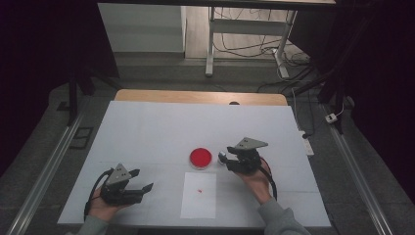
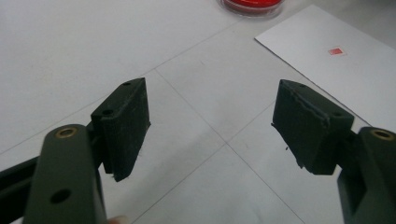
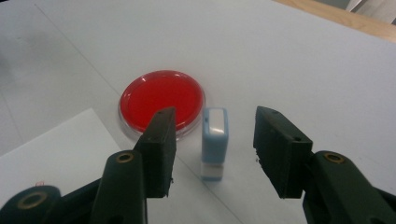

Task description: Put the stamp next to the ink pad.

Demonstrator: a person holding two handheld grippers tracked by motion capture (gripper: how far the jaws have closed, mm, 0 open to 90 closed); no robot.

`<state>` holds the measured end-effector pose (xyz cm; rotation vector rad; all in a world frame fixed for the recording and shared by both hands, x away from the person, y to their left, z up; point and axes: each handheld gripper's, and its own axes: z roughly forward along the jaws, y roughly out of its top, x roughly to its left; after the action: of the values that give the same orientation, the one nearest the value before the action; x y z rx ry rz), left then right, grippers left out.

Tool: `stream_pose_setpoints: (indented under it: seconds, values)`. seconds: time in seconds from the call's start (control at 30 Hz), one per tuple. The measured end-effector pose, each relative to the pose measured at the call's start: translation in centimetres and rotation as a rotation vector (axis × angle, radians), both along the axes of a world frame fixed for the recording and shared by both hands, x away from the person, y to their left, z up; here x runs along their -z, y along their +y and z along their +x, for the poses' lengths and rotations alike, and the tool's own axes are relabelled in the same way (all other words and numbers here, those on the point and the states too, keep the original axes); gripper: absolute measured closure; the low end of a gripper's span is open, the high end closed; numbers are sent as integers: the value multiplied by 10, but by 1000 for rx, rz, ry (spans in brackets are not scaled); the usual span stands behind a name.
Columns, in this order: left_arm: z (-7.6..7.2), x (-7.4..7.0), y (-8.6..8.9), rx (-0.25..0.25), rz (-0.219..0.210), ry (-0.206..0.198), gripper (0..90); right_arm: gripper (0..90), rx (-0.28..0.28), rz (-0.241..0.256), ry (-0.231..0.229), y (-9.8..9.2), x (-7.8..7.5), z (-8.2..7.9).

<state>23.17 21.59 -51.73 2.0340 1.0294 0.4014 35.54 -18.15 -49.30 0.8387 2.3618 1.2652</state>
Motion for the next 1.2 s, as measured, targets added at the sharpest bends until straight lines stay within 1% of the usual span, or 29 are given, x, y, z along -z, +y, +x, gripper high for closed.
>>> stream_pose_setpoints:
  seconds: [0.07,0.27,0.37,0.47,0.57,0.7,0.73,0.8,0.83,0.97,1.0,1.07,1.2]
  values:
    - [1,1,0,-2,0,1,277,479,-4,12,-7,-6,0,-4]
    - [0,1,2,-8,0,-1,277,468,-2,23,-39,-24,-3,-20]
    - [0,1,3,-12,12,-1,278,465,-9,18,-48,-35,-3,-29]
    - [1,2,5,-15,9,2,278,461,-7,7,-62,-48,-1,-37]
    - [1,3,5,-15,10,3,277,460,6,8,-53,-66,2,-45]
    - [1,3,4,-15,12,2,278,460,38,4,-27,-90,6,-55]
    - [1,3,4,-14,12,2,277,460,37,8,-23,-95,7,-57]
    - [1,2,4,-15,13,1,277,460,48,7,-24,-104,8,-62]
    - [1,2,4,-16,12,1,277,460,44,15,-26,-107,9,-63]
    - [1,3,5,-18,13,2,277,460,44,14,-28,-116,10,-69]
    - [1,3,5,-17,13,2,277,460,33,12,-24,-117,11,-69]
    - [2,3,5,-19,12,2,277,460,31,8,-19,-117,12,-69]
    - [2,3,5,-19,13,1,277,457,23,4,-26,-116,12,-69]
